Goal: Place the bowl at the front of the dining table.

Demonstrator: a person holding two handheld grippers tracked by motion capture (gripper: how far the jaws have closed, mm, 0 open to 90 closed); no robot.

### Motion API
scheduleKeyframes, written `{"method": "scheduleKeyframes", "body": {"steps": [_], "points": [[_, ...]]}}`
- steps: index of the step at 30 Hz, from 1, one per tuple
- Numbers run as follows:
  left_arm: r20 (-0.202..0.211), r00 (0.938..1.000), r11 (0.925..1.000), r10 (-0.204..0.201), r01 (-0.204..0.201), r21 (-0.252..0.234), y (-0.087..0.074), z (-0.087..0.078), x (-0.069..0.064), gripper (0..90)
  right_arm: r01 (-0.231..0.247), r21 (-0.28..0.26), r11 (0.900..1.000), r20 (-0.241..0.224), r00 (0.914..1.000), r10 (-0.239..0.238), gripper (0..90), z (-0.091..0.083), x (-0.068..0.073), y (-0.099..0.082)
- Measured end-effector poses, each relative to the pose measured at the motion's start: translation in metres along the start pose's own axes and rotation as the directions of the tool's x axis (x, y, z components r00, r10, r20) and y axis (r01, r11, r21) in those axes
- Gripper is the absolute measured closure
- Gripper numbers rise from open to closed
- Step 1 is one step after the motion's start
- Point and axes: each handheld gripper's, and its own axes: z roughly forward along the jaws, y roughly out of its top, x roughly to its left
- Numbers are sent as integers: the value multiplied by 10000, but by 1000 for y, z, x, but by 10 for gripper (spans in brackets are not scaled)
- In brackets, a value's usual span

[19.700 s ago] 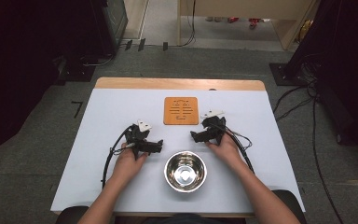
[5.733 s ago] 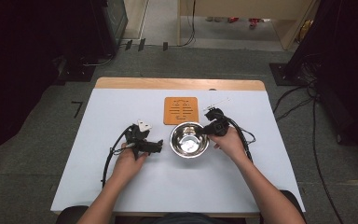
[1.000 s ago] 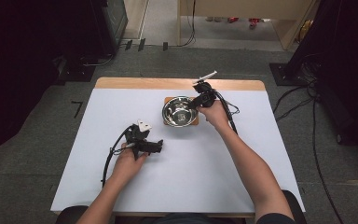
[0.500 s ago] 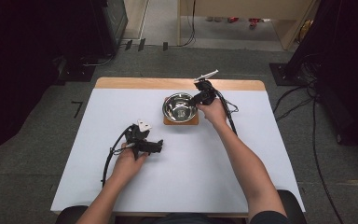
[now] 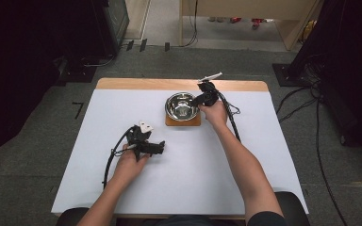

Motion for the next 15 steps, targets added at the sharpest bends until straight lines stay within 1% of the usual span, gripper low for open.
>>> {"method": "scheduleKeyframes", "body": {"steps": [2, 3, 10, 12, 15], "points": [[0, 10000, 10000, -1, 1, -2, 0, 0, 0, 0, -27, -15, 10000, 4, 10000, 27, 875, 1, -1, 0], [1, 10000, 10000, 0, 0, 0, 0, 0, 0, 0, -113, -59, 9999, -56, 9999, 113, 875, 3, -1, -1], [0, 10000, 10000, 2, -2, 5, 0, 0, 0, 0, -178, -114, 9998, -145, 9997, 176, 873, 5, -1, -1], [1, 10000, 10000, 2, -2, 1, 0, 0, 0, 0, -329, -110, 9994, -269, 9991, 326, 872, 7, -2, -3], [1, 10000, 10000, 0, 0, -1, 0, 0, 0, 0, -322, -145, 9994, -288, 9991, 318, 870, 7, -3, -3]]}}
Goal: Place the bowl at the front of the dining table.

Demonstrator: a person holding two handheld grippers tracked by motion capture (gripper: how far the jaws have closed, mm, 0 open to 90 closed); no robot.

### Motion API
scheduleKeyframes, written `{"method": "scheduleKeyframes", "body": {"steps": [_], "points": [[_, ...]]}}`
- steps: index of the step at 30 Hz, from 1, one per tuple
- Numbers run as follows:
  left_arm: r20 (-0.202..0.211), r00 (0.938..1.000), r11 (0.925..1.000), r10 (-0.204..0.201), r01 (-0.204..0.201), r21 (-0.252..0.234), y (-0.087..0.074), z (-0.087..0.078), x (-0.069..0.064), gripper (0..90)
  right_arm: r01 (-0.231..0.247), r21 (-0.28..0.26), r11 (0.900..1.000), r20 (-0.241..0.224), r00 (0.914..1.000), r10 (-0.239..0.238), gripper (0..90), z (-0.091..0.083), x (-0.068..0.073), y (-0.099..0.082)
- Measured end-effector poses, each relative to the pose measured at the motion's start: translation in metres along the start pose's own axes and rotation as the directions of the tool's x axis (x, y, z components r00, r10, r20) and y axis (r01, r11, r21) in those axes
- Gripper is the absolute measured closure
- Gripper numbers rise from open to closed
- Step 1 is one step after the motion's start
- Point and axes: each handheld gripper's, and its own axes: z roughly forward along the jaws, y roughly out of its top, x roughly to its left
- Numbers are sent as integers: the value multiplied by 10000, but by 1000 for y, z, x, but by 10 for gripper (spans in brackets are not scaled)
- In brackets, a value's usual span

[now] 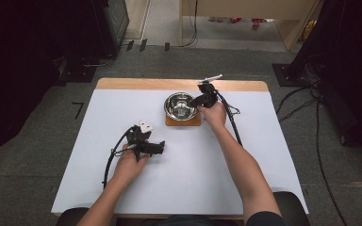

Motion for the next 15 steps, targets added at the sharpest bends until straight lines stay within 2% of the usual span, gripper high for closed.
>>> {"method": "scheduleKeyframes", "body": {"steps": [6, 15], "points": [[0, 10000, 10000, 0, 0, -1, 0, 0, 0, 0, 69, -9, 10000, 69, 10000, -69, 841, 0, 2, 0], [0, 10000, 10000, -1, 1, -1, 0, 0, 0, 0, 133, -182, 9997, -65, 9999, -134, 719, 1, 4, -1]]}}
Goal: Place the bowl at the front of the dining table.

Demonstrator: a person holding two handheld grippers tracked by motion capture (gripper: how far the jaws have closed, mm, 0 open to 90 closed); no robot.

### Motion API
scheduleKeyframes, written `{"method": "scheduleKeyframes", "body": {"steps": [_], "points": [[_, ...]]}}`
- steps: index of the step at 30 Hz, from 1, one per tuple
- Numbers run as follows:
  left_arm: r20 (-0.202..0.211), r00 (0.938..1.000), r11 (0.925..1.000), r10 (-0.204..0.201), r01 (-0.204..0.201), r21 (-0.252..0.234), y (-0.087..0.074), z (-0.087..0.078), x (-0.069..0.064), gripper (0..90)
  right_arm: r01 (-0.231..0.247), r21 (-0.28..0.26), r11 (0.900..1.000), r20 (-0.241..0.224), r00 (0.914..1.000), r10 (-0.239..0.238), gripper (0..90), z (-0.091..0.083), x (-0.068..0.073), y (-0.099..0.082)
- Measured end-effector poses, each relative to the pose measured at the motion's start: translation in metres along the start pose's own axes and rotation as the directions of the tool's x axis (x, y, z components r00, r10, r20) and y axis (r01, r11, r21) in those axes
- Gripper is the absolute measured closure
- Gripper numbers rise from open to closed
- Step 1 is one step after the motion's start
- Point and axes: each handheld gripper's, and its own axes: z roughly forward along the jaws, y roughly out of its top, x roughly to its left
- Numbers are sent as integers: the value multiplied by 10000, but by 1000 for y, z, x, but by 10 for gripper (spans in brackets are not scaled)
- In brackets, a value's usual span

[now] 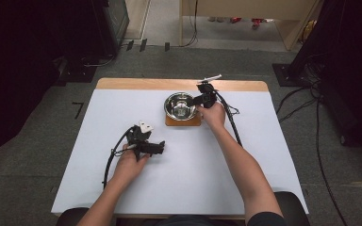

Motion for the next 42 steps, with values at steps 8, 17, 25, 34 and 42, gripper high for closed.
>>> {"method": "scheduleKeyframes", "body": {"steps": [8, 17, 25, 34, 42], "points": [[1, 10000, 10000, -1, 1, 3, 0, 0, 0, 0, 53, -6, 10000, 99, 9999, -53, 664, -2, 0, 0], [0, 10000, 10000, 0, 0, -1, 0, 0, 0, 0, -11, -103, 9999, 198, 9998, 14, 536, -4, -4, 1], [1, 10000, 10000, 2, -2, 4, 0, 0, 0, 0, 246, -488, 9985, 946, 9953, -199, 448, -10, -1, 3], [0, 10000, 10000, 2, -2, 0, 0, 0, 0, 0, -353, -862, 9957, 365, 9986, 386, 357, -20, -4, 5], [2, 10000, 10000, -14, 14, -13, 0, 0, 0, 0, -83, -927, 9957, 553, 9984, 135, 349, -28, 0, 6]]}}
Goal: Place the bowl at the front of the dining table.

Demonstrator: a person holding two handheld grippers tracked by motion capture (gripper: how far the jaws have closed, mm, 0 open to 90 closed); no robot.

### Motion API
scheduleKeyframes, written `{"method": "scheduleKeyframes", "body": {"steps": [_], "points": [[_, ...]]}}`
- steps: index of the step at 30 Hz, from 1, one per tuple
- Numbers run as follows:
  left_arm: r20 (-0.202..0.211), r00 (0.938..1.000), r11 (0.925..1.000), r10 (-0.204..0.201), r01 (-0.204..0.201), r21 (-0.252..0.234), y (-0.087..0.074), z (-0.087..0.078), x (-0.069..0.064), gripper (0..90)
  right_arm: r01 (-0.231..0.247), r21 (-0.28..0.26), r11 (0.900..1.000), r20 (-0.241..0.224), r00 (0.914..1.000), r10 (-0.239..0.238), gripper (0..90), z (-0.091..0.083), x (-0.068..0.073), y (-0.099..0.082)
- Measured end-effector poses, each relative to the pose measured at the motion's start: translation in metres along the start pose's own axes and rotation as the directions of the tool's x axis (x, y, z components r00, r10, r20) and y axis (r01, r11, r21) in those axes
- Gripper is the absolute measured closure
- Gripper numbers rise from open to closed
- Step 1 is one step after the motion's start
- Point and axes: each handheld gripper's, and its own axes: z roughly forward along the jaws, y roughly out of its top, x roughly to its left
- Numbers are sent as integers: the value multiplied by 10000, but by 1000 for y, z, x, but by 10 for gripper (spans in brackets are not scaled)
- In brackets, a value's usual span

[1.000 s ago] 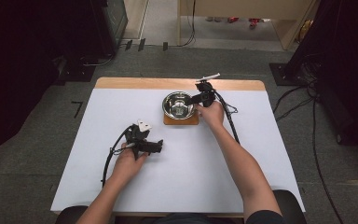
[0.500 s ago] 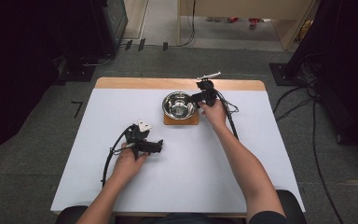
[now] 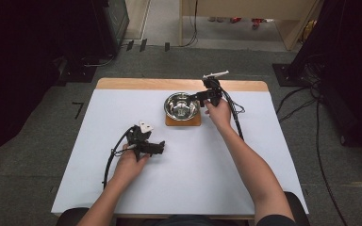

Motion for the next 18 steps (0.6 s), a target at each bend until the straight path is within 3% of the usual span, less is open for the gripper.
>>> {"method": "scheduleKeyframes", "body": {"steps": [4, 5, 7, 15, 18], "points": [[-1, 10000, 10000, 3, -3, 2, 0, 0, 0, 0, 183, 79, 9998, -271, 9995, -181, 297, -3, 1, 0], [-3, 10000, 10000, 6, -6, 3, 0, 0, 0, 0, 372, 157, 9992, -604, 9975, -362, 284, -5, 2, -1], [-1, 10000, 10000, 8, -8, 4, 0, 0, 0, 0, 417, 184, 9990, -725, 9966, -403, 284, -6, 3, -1], [-2, 10000, 10000, 2, -2, -1, 0, 0, 0, 0, 427, -114, 9990, -744, 9963, -435, 282, -15, 6, -4], [-3, 10000, 10000, 2, -2, 1, 0, 0, 0, 0, 675, -80, 9977, -559, 9961, -679, 282, -18, 7, -7]]}}
